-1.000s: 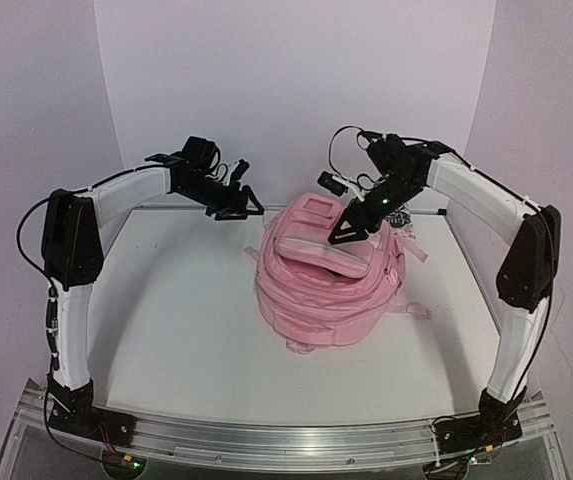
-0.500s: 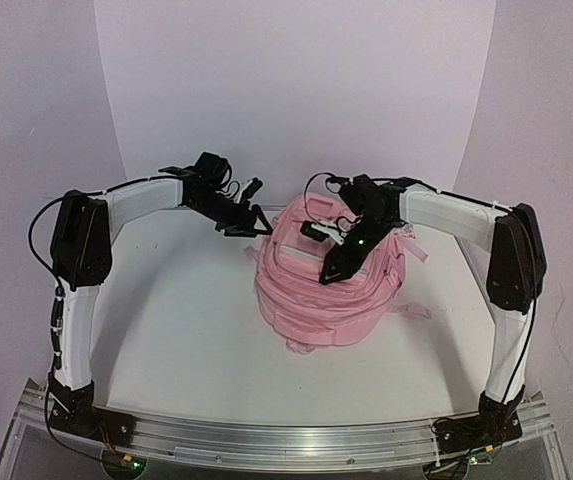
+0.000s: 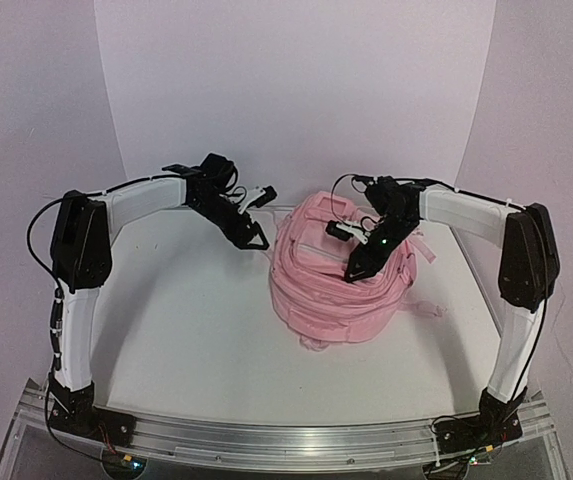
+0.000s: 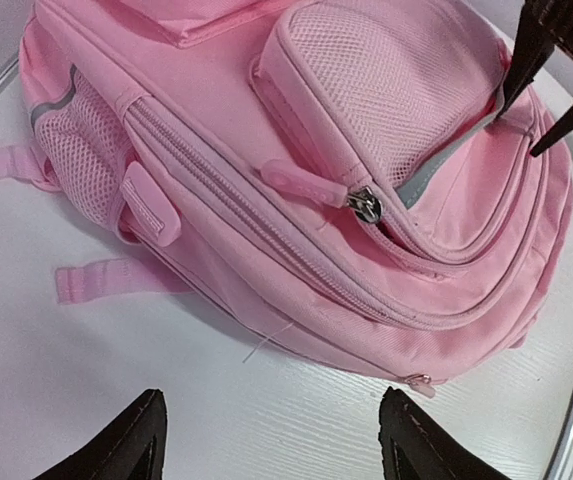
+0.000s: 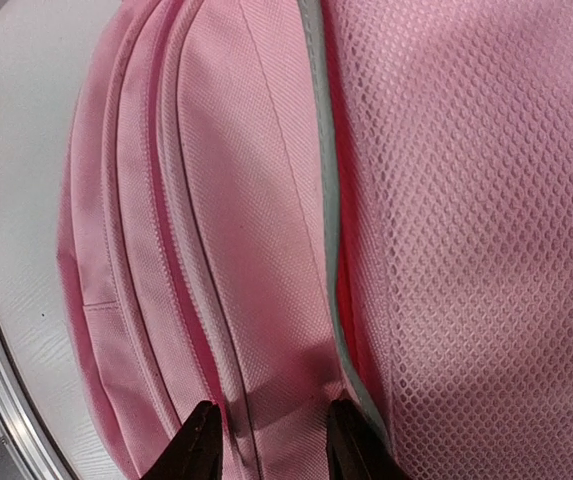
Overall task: Pack the student bag
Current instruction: Adjust the student bag at the center of the board.
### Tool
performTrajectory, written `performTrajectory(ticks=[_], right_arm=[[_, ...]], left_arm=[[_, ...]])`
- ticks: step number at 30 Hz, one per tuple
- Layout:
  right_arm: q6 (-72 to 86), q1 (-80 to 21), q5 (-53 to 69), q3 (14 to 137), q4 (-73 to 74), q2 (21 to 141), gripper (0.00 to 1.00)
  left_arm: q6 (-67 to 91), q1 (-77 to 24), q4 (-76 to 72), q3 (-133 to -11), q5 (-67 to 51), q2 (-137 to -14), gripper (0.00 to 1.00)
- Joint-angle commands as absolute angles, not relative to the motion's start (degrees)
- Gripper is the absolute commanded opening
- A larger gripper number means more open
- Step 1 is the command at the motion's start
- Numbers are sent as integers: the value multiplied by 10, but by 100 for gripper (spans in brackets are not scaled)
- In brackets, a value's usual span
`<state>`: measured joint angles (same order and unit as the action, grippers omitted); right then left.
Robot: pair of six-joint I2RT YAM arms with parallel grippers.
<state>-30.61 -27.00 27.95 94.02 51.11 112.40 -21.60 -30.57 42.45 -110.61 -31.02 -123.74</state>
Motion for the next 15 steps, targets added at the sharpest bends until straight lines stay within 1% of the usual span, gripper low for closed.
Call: performTrajectory(ticks=[1,5,7,9,11,12,15], right_arm=[[-316,-208,134,919,528,1133,37],[-317,-203,162,928,546,1120,39],[-317,-202,198,940,563,1108,43],[-311,-201,237,961,578,1093,49],[-303,-197,274,990,591,1086,57],[-292,-193,286,1003,594,1085,62],[-256,-172,304,1068,594,1104,71]], left_arm=[[-328,-325,457,-1181,-268,-1232,73],[-347,-330,451,-1220,-265,-1258,72],[-354,-335,446,-1233,-262,-1267,72],[-363,-342,447,-1248,-265,-1277,72],[-369,-347,446,-1255,-267,-1286,73],[-370,-348,445,-1259,-265,-1289,73],[-358,-350,442,-1268,-260,-1304,73]])
